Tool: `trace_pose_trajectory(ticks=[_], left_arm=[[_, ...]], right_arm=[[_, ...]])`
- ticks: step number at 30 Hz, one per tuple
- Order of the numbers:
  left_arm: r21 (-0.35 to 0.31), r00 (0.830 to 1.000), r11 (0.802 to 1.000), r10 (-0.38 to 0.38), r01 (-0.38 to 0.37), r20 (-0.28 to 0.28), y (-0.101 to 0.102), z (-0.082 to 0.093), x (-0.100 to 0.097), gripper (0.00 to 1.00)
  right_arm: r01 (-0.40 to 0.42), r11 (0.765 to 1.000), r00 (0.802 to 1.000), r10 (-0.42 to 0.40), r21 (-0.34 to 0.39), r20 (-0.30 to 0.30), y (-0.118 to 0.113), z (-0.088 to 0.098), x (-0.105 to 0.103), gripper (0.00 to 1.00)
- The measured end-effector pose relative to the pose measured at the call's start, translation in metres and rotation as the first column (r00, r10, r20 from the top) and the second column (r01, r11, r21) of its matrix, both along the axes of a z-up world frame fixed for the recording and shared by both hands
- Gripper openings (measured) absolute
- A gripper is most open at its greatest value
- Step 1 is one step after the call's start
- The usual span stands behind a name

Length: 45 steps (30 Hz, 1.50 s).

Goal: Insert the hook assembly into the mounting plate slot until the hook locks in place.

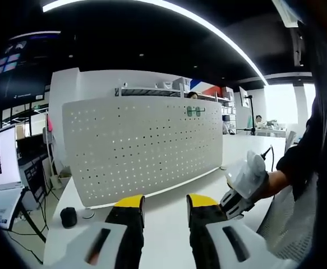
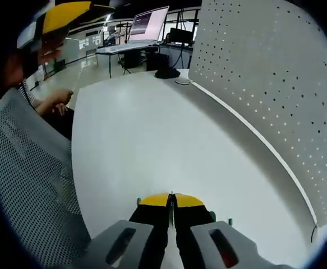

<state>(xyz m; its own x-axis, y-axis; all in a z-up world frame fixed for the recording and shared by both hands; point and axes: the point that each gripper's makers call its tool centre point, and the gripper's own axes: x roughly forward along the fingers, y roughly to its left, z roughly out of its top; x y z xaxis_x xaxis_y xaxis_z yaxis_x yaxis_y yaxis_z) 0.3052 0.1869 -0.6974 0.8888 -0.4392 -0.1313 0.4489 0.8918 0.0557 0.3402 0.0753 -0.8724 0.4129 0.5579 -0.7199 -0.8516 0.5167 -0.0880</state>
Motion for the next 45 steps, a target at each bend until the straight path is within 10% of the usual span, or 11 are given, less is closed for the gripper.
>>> trace_pose_trajectory(ticks=[20, 45], left_arm=[[0.02, 1.0, 1.0, -0.023, 0.023, 0.011, -0.004, 0.005, -0.001, 0.31], [0.03, 0.971, 0.971, -0.235, 0.236, -0.031, -0.032, 0.003, 0.0, 0.26]], right_arm=[[0.028, 0.991, 0.999, -0.034, 0.134, 0.04, -0.005, 0.054, 0.006, 0.0], [-0.163, 0.932, 0.983, 0.127, 0.325, 0.129, 0.009, 0.148, -0.016, 0.0]])
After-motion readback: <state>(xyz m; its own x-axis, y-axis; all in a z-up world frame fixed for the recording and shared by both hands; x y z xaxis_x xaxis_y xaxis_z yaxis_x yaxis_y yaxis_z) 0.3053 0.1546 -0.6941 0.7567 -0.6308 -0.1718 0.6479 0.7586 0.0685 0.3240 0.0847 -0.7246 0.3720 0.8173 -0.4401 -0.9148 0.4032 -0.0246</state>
